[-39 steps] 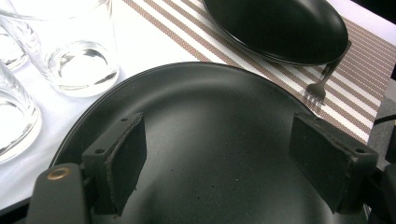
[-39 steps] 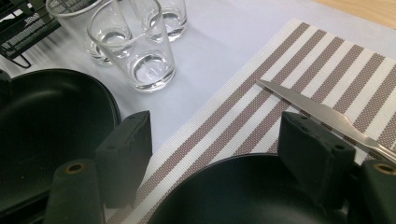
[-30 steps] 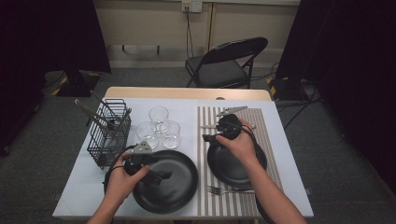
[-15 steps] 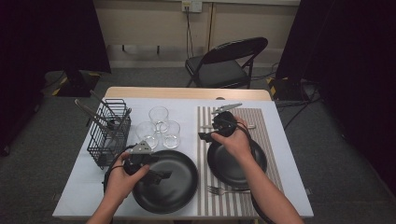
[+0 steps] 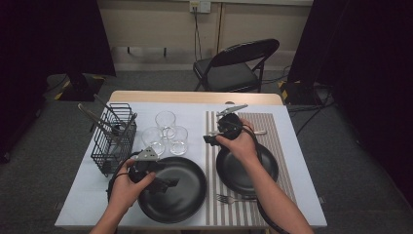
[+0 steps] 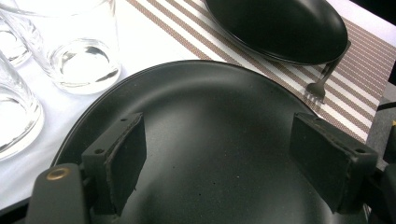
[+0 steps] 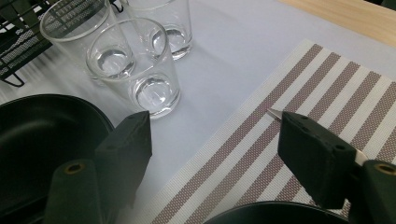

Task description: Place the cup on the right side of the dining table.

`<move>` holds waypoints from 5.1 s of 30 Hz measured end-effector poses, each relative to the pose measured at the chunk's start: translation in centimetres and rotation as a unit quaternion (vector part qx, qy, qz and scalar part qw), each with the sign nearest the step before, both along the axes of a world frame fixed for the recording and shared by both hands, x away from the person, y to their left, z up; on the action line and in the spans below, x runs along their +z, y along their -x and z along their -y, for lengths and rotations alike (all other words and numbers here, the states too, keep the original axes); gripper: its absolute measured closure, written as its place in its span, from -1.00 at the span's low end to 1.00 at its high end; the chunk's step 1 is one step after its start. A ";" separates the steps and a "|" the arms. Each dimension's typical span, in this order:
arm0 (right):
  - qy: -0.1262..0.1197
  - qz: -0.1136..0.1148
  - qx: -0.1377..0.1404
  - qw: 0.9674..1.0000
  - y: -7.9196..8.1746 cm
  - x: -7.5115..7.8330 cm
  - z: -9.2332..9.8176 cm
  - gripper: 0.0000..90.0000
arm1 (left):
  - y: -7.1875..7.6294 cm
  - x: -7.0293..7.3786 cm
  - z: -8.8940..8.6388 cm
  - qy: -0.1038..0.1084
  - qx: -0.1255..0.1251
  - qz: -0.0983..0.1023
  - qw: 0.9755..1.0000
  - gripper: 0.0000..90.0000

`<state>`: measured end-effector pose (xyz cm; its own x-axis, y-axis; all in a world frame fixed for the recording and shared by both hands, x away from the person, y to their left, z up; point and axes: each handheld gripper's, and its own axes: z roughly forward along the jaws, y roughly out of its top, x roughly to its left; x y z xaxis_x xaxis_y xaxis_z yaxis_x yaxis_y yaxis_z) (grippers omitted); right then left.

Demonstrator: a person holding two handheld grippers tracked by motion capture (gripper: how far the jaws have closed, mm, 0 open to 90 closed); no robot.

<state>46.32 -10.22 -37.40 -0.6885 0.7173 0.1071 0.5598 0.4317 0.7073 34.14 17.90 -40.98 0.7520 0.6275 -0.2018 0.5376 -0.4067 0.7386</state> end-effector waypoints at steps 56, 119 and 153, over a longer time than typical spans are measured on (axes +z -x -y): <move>0.002 -0.005 0.005 1.000 -2.6 0.5 -3.7 -0.43 | -0.1 0.0 0.0 0.004 -0.002 -0.003 1.000 -0.58; 0.005 -0.021 0.008 1.000 -4.5 -1.4 -8.6 -0.42 | 0.0 0.0 0.0 0.003 -0.007 -0.004 1.000 -0.57; 0.002 -0.033 0.004 0.999 -4.8 -3.2 -9.2 -0.42 | 0.0 -0.3 0.0 0.001 -0.011 -0.007 1.000 -0.57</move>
<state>51.17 -1.05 -40.56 -0.6860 0.7119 0.1508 0.6020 0.4388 0.6672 34.16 17.87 -41.29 0.7624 0.6110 -0.2132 0.5386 -0.4165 0.7324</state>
